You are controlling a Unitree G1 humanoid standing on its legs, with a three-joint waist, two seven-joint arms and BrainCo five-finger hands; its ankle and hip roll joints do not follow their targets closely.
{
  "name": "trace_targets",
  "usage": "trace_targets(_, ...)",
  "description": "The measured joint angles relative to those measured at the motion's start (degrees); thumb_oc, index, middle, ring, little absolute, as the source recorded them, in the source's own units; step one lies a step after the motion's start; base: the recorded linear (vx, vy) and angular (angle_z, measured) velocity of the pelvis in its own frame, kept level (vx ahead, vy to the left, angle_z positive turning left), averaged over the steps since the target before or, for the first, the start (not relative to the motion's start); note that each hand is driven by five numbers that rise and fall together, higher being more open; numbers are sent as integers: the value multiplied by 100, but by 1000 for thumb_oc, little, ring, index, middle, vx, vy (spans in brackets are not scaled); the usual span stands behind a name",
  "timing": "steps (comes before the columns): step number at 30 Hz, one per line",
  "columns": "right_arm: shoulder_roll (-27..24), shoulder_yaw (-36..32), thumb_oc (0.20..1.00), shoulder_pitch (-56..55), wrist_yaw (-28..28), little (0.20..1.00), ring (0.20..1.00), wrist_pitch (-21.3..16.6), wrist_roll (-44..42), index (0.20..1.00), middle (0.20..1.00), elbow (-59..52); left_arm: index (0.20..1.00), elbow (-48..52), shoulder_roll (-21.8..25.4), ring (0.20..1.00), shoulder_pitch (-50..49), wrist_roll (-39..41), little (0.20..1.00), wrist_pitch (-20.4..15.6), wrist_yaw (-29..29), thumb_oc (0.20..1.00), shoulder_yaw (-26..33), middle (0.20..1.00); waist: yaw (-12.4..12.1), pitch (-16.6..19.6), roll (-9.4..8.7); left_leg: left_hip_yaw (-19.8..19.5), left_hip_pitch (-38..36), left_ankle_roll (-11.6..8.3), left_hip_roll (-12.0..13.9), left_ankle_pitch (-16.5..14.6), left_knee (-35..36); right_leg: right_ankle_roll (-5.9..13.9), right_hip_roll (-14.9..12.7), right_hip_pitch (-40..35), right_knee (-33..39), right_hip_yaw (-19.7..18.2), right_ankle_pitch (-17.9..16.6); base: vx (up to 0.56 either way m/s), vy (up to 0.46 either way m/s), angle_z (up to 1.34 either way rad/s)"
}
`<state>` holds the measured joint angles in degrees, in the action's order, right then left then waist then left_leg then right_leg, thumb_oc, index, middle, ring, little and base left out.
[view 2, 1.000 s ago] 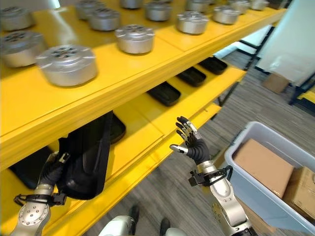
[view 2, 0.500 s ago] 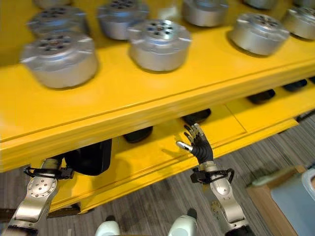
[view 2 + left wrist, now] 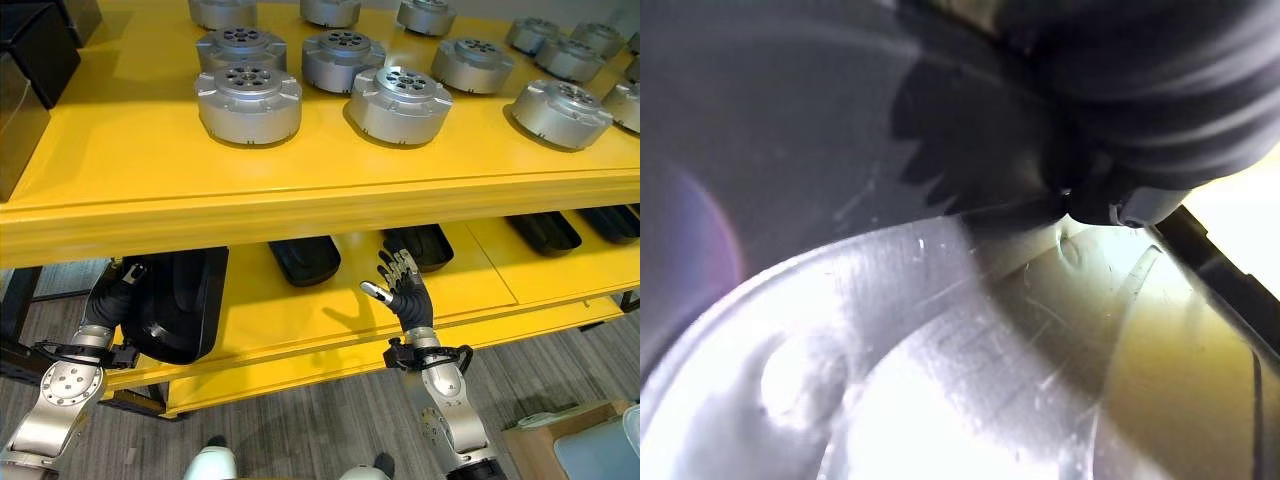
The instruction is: Move parts from the plastic box to the shelf.
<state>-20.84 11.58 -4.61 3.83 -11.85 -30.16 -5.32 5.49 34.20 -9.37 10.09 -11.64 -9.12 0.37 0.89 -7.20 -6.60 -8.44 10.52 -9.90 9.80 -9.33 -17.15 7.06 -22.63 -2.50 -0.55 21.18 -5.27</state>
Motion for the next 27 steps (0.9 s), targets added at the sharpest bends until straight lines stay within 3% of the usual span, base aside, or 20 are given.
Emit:
trace_targets(5,0,66,1000,-67,-130,1000,1000,25,0,1000,1000,2,200,-208,-47,200,-1,2,200,-2,-27,200,12,200,38,97,-117,12,59,-9,107,33,-17,116,79,128,-101,-54,65,-107,-10,-2)
trace_targets(6,-33,150,1000,-20,-123,1000,1000,12,-1,1000,1000,1,200,-517,-213,200,274,18,200,-13,-151,200,-61,200,42,66,-91,36,303,-130,124,125,-217,189,74,420,-376,-123,42,-439,16,17)
trace_targets(7,-147,334,1000,415,-94,1000,1000,19,0,1000,1000,3,200,-1063,-490,200,1090,244,200,11,-433,200,-183,200,108,-291,-22,27,796,-111,141,149,-675,292,38,872,-875,-231,67,-362,31,15)
trace_targets(10,-214,537,1000,1204,-45,1000,1000,18,-1,1000,1000,-44,200,-1294,-609,200,2004,572,200,18,-808,200,-221,200,163,-1038,91,25,1512,-62,130,101,-1377,415,-63,1555,-1504,-396,144,-218,54,1)
trace_targets(13,-226,531,1000,1636,156,1000,1000,10,-2,1000,1000,-59,200,-1409,-651,200,2520,774,200,7,-1132,200,-212,200,176,-1470,260,53,1934,39,115,-96,-1808,490,-162,1966,-1761,-536,242,-194,20,-10)
trace_targets(14,-301,567,1000,1825,375,1000,1000,-33,-1,1000,1000,-165,200,-1498,-691,200,3063,945,200,0,-1460,200,-248,200,173,-1546,362,92,2428,164,220,13,-1964,294,-187,2623,-2801,-653,723,-104,24,19)
trace_targets(16,-217,574,1000,1988,553,1000,1000,-50,1,1000,1000,-254,200,-1545,-676,200,3474,1030,200,-75,-1730,200,-215,200,133,-1598,293,136,2742,128,215,39,-2093,430,-239,3096,-3189,-764,949,-120,31,14)
trace_targets(18,-203,632,1000,2443,735,1000,1000,-142,3,1000,1000,-273,200,-1552,-670,200,3763,1144,200,-222,-2151,200,-86,200,165,-1707,401,18,3200,284,132,-49,-2534,434,-197,3539,-3270,-868,932,-120,41,-32)
trace_targets(21,-199,661,1000,2501,956,1000,1000,-259,2,1000,1000,-511,200,-1764,-585,200,4325,1182,200,-267,-2429,200,-84,200,302,-1744,276,137,3724,267,132,-72,-2873,246,-187,4217,-3793,-1265,1138,-68,27,-8)
trace_targets(27,-219,672,1000,2513,1146,1000,1000,-359,3,1000,1000,-502,200,-1860,-272,200,4786,1309,200,-316,-2996,200,71,200,339,-1738,230,72,4367,236,175,-154,-3209,298,-121,4924,-4064,-1357,1105,27,15,-7)
